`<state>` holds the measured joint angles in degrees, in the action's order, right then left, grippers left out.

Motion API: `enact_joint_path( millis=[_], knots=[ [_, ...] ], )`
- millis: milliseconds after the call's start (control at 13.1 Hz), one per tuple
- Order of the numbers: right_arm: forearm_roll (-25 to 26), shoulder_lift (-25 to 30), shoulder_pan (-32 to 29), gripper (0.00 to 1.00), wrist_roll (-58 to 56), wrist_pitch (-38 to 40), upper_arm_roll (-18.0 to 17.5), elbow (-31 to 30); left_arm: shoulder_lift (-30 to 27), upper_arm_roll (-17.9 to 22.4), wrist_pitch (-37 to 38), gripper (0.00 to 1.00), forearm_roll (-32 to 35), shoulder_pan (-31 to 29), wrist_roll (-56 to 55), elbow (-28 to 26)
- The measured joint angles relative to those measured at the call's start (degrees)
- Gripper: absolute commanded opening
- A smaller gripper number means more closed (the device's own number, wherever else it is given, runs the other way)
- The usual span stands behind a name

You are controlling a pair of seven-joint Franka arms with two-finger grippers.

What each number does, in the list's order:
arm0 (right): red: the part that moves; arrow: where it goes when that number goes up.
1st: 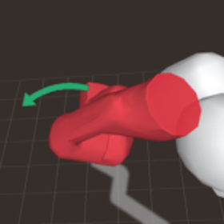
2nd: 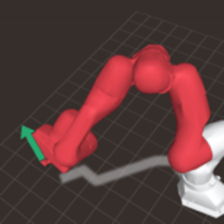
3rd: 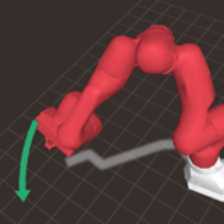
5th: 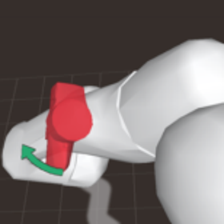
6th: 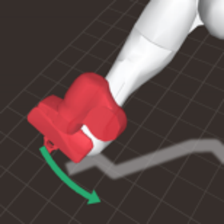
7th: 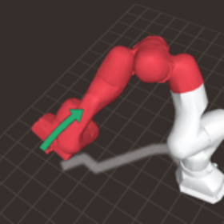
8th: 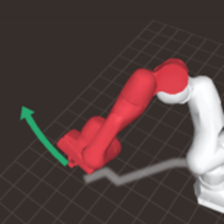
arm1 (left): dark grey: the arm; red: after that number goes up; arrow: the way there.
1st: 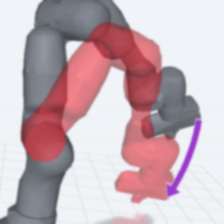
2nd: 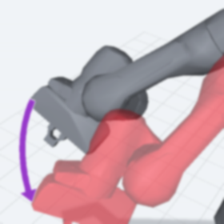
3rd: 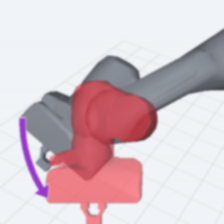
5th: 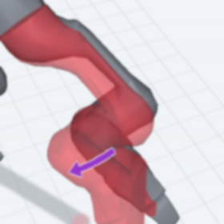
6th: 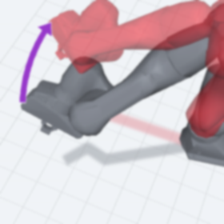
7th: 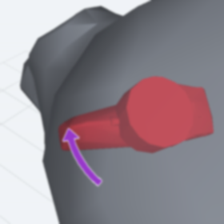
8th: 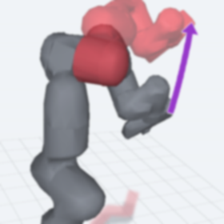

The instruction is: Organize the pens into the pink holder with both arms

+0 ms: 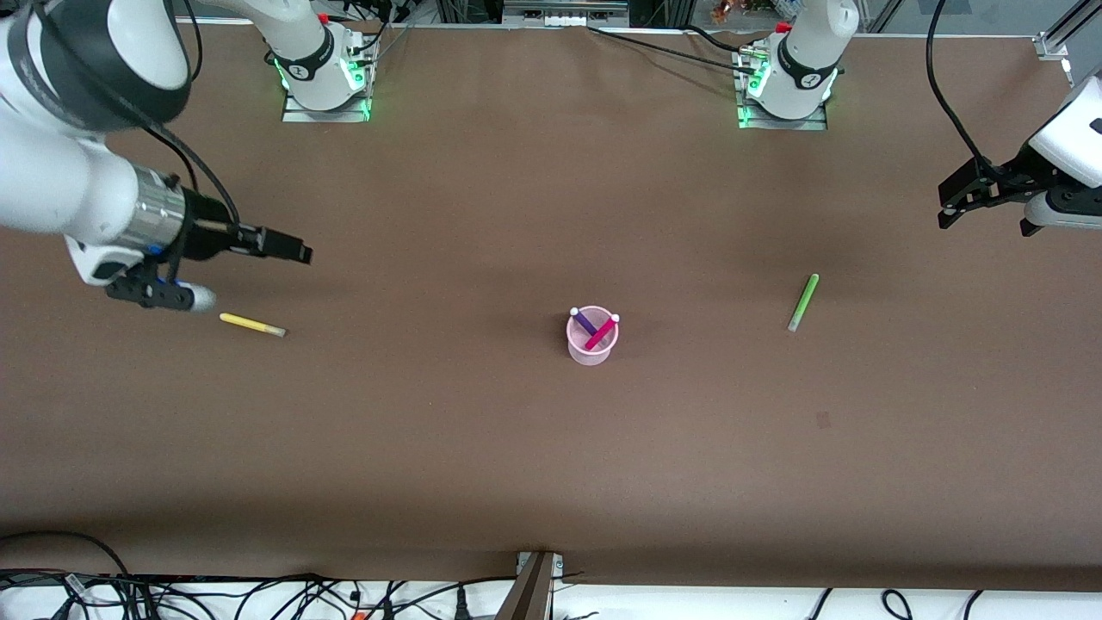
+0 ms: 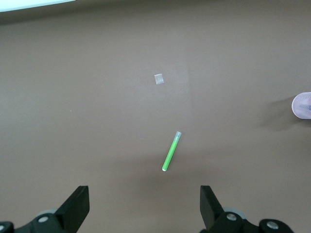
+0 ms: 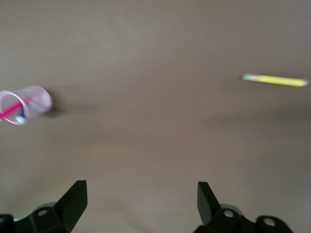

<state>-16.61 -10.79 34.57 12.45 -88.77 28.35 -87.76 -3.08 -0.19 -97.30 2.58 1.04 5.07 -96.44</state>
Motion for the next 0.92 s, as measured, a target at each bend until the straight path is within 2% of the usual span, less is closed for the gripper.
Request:
enact_joint_path(
  millis=[230,306,383,536,765,842,918],
  knots=[
    [8.65,4.38,0.26,1.0,-4.55,0.5,-2.19,-1.34,0.0,-0.01,0.11,1.0,0.0,0.02,0.0,0.02],
    [10.76,4.87,-0.18,1.0,-5.7,0.5,-3.48,-1.65,0.01,-0.02,0.13,1.0,0.0,0.03,0.0,0.02],
    [12.59,5.1,-2.04,1.0,-6.5,0.44,-6.21,-1.79,0.0,-0.02,0.13,1.0,0.0,0.04,0.0,0.02],
    [14.67,5.28,-10.16,1.0,-7.91,0.21,-15.38,-1.8,0.0,-0.02,0.14,1.0,0.0,0.05,0.0,0.02],
    [15.29,5.42,-26.68,1.0,-11.04,-0.21,-30.93,-1.78,0.01,-0.02,0.15,1.0,0.0,0.07,0.0,0.02],
    [15.29,5.42,-31.26,1.0,-11.65,-0.25,-35.1,-1.73,0.0,-0.02,0.15,1.0,0.0,0.07,0.0,0.02],
    [15.29,5.42,-33.93,1.0,-12.37,-0.26,-37.48,-1.54,0.01,-0.02,0.15,1.0,0.0,0.07,0.0,0.02]
  ],
)
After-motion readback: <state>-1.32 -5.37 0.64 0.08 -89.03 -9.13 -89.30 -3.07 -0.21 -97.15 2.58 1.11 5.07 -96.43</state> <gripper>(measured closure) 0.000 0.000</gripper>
